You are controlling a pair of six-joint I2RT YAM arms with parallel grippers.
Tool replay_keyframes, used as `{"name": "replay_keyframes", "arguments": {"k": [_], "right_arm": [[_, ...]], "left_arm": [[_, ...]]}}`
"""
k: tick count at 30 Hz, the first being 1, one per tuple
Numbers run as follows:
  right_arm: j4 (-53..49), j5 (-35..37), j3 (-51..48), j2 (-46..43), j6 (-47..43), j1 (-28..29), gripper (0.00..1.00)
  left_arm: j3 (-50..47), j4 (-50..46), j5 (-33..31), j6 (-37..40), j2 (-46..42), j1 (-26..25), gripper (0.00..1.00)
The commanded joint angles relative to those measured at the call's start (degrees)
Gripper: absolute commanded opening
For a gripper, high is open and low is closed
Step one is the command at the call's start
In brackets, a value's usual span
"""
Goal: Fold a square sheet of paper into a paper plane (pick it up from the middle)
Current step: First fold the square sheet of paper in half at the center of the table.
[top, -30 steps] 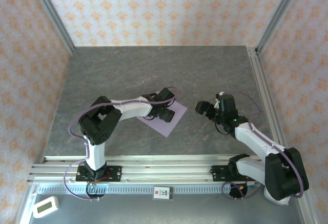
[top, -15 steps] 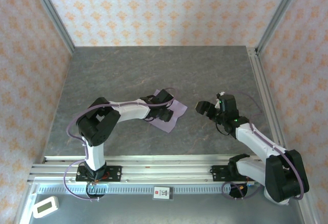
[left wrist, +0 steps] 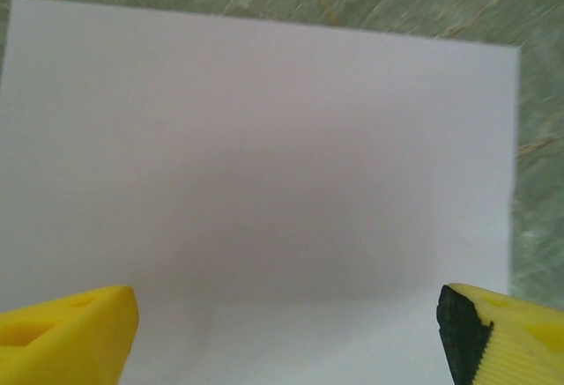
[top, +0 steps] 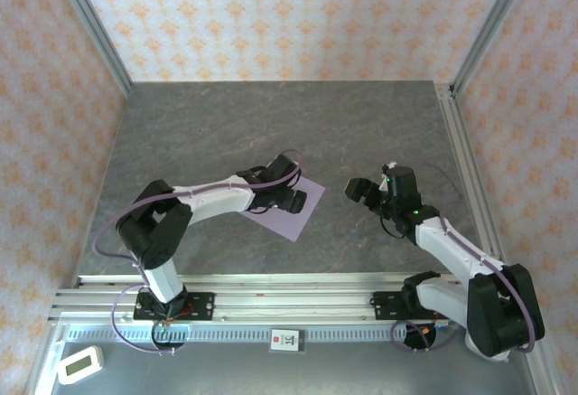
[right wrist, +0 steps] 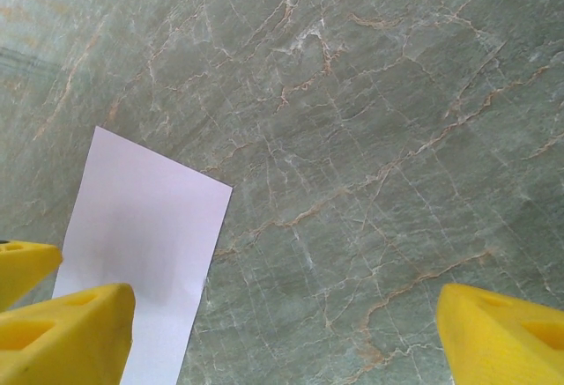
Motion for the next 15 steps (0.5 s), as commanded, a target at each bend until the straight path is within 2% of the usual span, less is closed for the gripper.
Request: {"name": "replay_keyframes", "arguments": {"k": [1,8,15], "right_arm": [[0.29,-0.53,-0.23,-0.50,-0.23,-0.23,0.87],[0.35,-0.82,0.17,-0.48,-0.20,-0.22,0.88],[0.21,-0.90,0.44,-0.37,-0.38,-0.24,0.88]], "left_arm": [[-1.61,-3.17,-1.97,-3.37,-1.74,-1.45,0.93],[-5.05,-2.99,-3.57,-6.40,-1.62,-1.82,1.00],[-7.35,-1.25,-4.14,-7.43,-0.82,-2.18,1.00]]}}
